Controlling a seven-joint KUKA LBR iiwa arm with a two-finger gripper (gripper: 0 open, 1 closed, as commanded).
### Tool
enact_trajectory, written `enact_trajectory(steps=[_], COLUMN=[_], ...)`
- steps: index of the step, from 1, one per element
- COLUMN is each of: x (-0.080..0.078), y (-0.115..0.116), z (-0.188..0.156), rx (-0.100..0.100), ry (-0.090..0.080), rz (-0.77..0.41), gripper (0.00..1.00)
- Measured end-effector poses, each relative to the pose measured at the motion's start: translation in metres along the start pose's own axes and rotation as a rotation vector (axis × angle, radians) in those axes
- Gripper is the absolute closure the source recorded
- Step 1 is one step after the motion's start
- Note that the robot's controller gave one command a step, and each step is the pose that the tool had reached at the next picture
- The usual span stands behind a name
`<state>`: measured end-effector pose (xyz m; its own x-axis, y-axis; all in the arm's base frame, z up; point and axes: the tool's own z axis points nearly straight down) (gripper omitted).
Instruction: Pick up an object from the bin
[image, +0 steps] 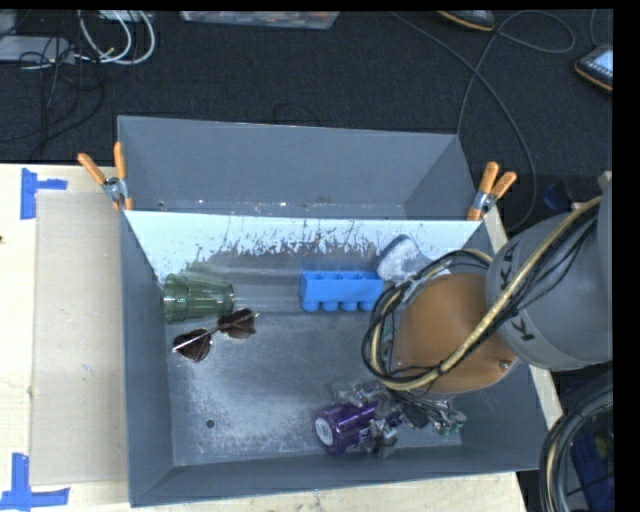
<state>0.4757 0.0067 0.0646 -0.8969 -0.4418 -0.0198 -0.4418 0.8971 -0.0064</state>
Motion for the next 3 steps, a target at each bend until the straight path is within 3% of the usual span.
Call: enact_trajectory(steps=[1, 2, 3], x=[0.0, 0.003, 0.001], y=[0.001, 0.003, 0.002], z=[-0.004, -0.032, -0.069], rx=[-0.001, -0.008, -0.007], ry=[0.001, 0.015, 0.011], rz=[-0.001, 0.0, 0.002], gripper=[1.0, 1.0, 1.0])
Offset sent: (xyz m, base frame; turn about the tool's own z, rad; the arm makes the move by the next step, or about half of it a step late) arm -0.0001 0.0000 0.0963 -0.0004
